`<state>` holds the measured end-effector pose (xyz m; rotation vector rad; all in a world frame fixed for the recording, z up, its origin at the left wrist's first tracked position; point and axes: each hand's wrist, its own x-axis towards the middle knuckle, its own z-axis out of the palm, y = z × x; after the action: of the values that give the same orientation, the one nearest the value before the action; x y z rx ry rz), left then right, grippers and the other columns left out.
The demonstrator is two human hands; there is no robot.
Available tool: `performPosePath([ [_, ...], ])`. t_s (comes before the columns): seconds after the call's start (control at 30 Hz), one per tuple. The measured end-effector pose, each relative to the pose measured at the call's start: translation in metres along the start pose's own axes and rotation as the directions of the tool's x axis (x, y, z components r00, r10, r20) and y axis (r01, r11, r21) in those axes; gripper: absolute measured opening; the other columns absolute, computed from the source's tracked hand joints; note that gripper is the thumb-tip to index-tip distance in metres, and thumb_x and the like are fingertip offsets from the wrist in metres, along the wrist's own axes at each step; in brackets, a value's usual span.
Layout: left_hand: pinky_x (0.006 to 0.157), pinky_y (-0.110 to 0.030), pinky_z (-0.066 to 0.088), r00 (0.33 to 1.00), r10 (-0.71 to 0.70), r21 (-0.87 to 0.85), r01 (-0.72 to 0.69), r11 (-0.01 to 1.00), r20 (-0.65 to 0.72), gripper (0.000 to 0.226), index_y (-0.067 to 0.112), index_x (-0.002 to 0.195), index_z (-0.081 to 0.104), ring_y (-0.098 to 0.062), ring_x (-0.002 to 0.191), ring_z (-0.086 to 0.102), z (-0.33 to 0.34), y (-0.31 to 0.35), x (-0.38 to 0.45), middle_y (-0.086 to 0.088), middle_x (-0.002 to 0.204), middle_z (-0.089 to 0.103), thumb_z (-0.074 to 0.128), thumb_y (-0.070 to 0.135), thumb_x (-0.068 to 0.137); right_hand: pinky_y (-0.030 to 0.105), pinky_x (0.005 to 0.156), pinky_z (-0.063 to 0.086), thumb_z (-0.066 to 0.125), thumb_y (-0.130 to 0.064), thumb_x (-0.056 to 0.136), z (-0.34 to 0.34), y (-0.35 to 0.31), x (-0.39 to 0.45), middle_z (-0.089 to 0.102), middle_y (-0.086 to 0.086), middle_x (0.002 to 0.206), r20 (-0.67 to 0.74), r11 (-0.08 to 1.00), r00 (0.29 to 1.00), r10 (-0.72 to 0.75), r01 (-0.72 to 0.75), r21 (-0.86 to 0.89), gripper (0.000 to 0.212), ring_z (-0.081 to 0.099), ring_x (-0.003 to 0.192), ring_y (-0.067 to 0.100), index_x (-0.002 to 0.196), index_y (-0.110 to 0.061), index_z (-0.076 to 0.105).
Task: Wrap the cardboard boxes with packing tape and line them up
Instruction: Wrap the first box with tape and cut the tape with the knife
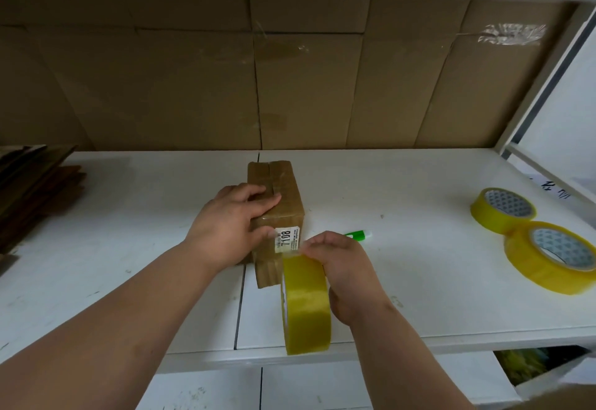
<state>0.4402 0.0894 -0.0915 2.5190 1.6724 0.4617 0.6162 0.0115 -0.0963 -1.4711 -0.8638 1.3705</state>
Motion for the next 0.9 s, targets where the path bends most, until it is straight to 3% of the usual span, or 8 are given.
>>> performPosePath([
  [0.13,0.117,-0.04,0.031,0.995,-0.033,-0.268,0.057,0.962,0.093,0.094,0.046,0.154,0.008,-0.018,0.144,0.031,-0.012,0.004,-0.01,0.008,0.16,0.027,0.072,0.042,0.085,0.059,0.093,0.053,0.066,-0.004,0.086,0.0,0.001,-0.004,0.072,0.012,0.081,0.034,1.0,0.999,-0.014,0.014,0.007,0.032,0.065,0.084,0.03,0.06,-0.022,0.069],
  [0.23,0.108,-0.041,0.036,0.972,-0.075,-0.287,0.008,0.958,-0.224,0.068,0.032,0.143,0.049,-0.02,0.134,0.039,-0.02,0.012,-0.023,0.002,0.143,0.048,0.049,0.058,0.08,0.056,0.093,0.051,0.064,-0.003,0.087,-0.001,0.002,-0.005,0.07,0.01,0.079,0.039,0.999,0.998,-0.051,0.051,-0.002,0.034,0.063,0.084,0.03,0.061,-0.024,0.069],
  [0.33,0.087,-0.021,0.041,0.986,-0.095,-0.431,0.027,0.902,-0.138,0.031,0.028,0.115,0.067,-0.006,0.108,0.051,-0.03,0.03,-0.035,0.01,0.115,0.056,0.063,0.045,0.089,0.049,0.086,0.052,0.063,-0.005,0.089,0.0,0.001,-0.006,0.07,0.007,0.078,0.047,0.994,0.994,-0.103,0.105,-0.037,0.034,0.061,0.083,0.026,0.063,-0.026,0.07],
  [0.43,0.073,-0.014,0.046,0.994,-0.033,-0.393,0.072,0.917,0.105,0.02,0.029,0.105,0.071,-0.001,0.09,0.059,-0.033,0.047,-0.043,0.014,0.099,0.063,0.07,0.039,0.087,0.046,0.082,0.052,0.064,-0.005,0.089,0.003,-0.001,-0.009,0.072,0.012,0.082,0.072,0.986,0.986,-0.151,0.155,-0.054,0.031,0.062,0.082,0.025,0.064,-0.023,0.07],
  [0.5,0.065,-0.01,0.046,0.987,-0.054,-0.398,0.111,0.911,0.151,0.016,0.029,0.1,0.072,0.001,0.082,0.061,-0.031,0.052,-0.047,0.015,0.09,0.067,0.071,0.039,0.087,0.051,0.089,0.053,0.064,-0.005,0.089,0.005,0.0,-0.012,0.073,0.014,0.087,0.075,0.981,0.981,-0.177,0.182,-0.071,0.03,0.066,0.086,0.028,0.065,-0.023,0.07],
  [0.7,0.063,-0.02,0.046,0.977,-0.18,-0.319,0.208,0.925,0.116,0.012,0.024,0.079,0.069,-0.003,0.072,0.059,-0.033,0.056,-0.05,0.013,0.076,0.065,0.07,0.032,0.089,0.056,0.09,0.054,0.066,-0.013,0.092,0.005,0.006,-0.014,0.075,0.008,0.087,0.076,0.971,0.974,-0.214,0.221,-0.091,0.023,0.068,0.098,0.037,0.072,-0.023,0.073],
  [0.83,0.055,-0.015,0.033,0.986,-0.163,-0.215,0.168,0.962,0.041,0.015,0.024,0.079,0.064,-0.002,0.071,0.052,-0.033,0.058,-0.054,0.012,0.076,0.058,0.065,0.031,0.093,0.032,0.087,0.056,0.068,-0.023,0.092,0.003,0.003,-0.018,0.075,-0.011,0.087,0.031,0.954,0.962,-0.272,0.273,-0.12,0.02,0.069,0.094,0.014,0.075,-0.03,0.075],
  [0.9,0.055,-0.014,0.03,0.98,-0.195,-0.22,0.184,0.958,-0.03,0.015,0.024,0.079,0.063,-0.003,0.072,0.05,-0.034,0.058,-0.055,0.012,0.08,0.058,0.063,0.03,0.093,0.026,0.089,0.052,0.07,-0.034,0.089,-0.003,0.003,-0.019,0.074,-0.016,0.094,0.048,0.946,0.951,-0.307,0.31,-0.093,0.004,0.067,0.099,0.006,0.091,-0.035,0.073],
])
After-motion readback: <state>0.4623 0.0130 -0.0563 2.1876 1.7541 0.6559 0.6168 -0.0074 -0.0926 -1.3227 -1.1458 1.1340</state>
